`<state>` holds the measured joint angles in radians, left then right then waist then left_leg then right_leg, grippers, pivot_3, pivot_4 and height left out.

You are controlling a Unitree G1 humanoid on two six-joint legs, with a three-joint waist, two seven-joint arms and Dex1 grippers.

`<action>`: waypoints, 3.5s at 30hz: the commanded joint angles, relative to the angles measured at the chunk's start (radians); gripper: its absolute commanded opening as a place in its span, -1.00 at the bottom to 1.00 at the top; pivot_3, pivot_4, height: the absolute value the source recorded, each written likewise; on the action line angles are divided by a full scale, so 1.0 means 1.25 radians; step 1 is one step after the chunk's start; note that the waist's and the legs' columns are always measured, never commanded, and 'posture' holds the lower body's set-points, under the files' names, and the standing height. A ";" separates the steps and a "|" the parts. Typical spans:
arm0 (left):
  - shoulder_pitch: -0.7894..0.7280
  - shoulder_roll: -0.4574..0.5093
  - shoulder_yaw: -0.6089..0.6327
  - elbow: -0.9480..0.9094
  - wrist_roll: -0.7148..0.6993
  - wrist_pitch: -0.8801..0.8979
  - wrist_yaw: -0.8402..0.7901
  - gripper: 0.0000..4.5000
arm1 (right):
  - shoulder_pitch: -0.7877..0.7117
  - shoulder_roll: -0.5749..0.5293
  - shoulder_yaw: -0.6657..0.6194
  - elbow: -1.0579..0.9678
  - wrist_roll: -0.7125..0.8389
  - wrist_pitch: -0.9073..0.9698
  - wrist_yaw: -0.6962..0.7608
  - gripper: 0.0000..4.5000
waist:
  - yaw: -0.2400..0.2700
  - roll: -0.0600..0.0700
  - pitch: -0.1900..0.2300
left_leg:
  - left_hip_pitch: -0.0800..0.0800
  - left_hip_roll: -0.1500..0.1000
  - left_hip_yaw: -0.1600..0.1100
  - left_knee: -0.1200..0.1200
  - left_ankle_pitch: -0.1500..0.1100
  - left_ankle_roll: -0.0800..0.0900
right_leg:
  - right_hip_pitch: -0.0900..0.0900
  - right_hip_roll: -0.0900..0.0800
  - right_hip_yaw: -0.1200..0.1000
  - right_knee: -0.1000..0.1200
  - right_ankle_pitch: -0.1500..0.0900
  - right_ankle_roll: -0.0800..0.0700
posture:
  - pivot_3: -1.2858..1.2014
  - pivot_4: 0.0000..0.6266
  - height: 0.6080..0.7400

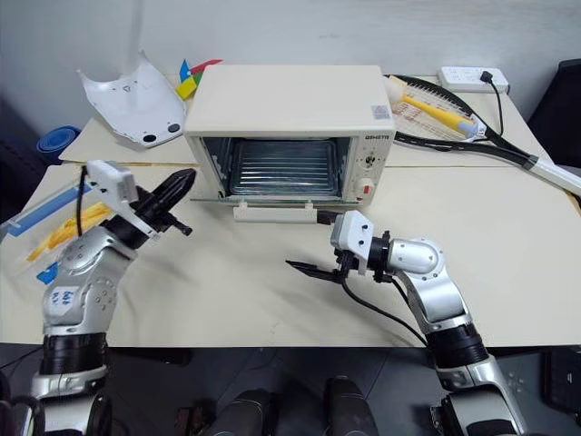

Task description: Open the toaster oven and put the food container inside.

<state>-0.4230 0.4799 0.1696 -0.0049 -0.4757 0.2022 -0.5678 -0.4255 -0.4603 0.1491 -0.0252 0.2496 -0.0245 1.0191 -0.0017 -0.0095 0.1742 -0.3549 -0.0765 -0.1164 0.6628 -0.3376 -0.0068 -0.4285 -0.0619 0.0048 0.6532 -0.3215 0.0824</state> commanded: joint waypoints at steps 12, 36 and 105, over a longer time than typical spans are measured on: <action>0.059 0.032 -0.073 0.038 0.095 -0.067 -0.147 -0.97 | 0.344 -0.133 -0.225 -0.159 0.095 -0.031 -0.021 1.00 | 0.019 0.000 0.000 | 0.000 0.000 0.001 0.002 -0.001 0.001 | 0.001 0.000 0.001 0.000 0.000 0.000 | 0.03 -0.52 1.00; 0.723 -0.159 0.487 -0.346 -0.244 -0.023 0.071 0.47 | 0.117 0.049 -0.168 -0.045 0.196 -0.112 0.052 1.00 | -0.009 0.000 0.000 | 0.003 0.004 0.005 0.000 -0.003 0.001 | 0.002 0.002 0.003 0.000 0.000 0.000 | 0.03 -0.52 1.00; -0.074 0.287 0.332 -0.220 -0.246 1.087 0.378 -0.95 | 0.205 -0.056 -0.175 -0.094 0.133 -0.132 -0.010 1.00 | 0.001 -0.002 0.001 | 0.009 0.003 0.002 0.001 -0.007 0.002 | 0.009 0.002 0.001 -0.001 -0.001 -0.002 | 0.03 -0.52 1.00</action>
<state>-0.4707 0.8422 0.6070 -0.2161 -0.7866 1.5487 -0.1116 -0.1712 -0.5246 -0.0500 -0.1083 0.4046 -0.1752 1.0143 -0.0002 -0.0121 0.1757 -0.3437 -0.0725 -0.1143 0.6645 -0.3468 -0.0043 -0.4172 -0.0595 0.0067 0.6522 -0.3228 0.0801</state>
